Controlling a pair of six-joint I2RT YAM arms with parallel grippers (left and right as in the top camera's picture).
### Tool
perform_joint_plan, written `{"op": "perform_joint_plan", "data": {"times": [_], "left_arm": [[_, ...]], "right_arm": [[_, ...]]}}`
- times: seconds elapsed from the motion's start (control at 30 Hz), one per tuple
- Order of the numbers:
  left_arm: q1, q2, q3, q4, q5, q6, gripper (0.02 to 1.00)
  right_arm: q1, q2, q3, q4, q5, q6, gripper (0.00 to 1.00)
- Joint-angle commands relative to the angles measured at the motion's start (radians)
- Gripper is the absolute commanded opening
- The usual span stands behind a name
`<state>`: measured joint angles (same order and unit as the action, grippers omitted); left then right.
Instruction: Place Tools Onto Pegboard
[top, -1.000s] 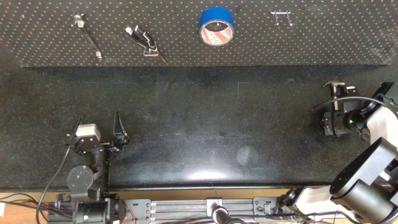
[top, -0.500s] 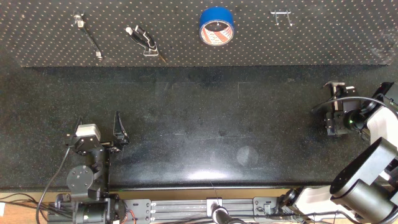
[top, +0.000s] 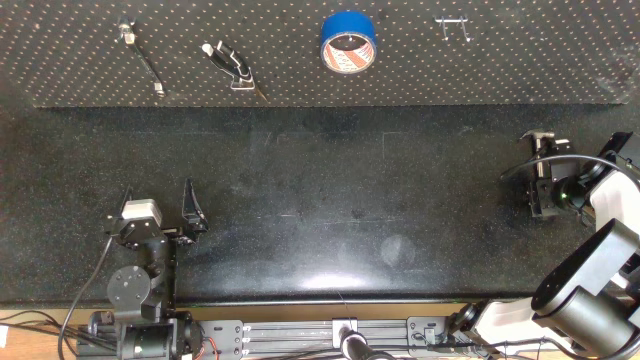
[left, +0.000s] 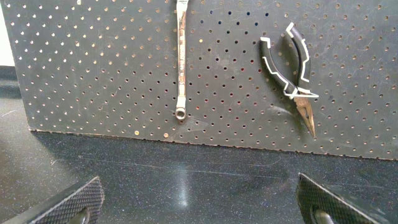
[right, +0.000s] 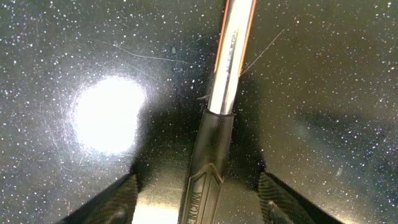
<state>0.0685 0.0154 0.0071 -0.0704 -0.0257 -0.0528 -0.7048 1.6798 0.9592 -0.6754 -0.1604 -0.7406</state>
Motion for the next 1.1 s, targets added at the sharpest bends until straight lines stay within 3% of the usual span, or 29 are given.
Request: {"op": "perform_joint_plan", "data": {"times": [0.03,0.33,1.1], "left_arm": [[-0.003,-0.007,-0.002,-0.005,-0.019,0.002,0.996],[-0.003,-0.007,-0.002,-0.005,-0.019,0.002,0.996],[-0.003,-0.007,-0.002,-0.005,-0.019,0.002,0.996]], "right_arm": [[0.003,0.019,-0.006,0.001,-0.005,-0.006,0.575],[0.003,0.019,-0.006,0.0,-0.005,-0.021,0.367],[0.003,0.019,-0.006,-0.004,-0.005,-0.066,0.205]]}}
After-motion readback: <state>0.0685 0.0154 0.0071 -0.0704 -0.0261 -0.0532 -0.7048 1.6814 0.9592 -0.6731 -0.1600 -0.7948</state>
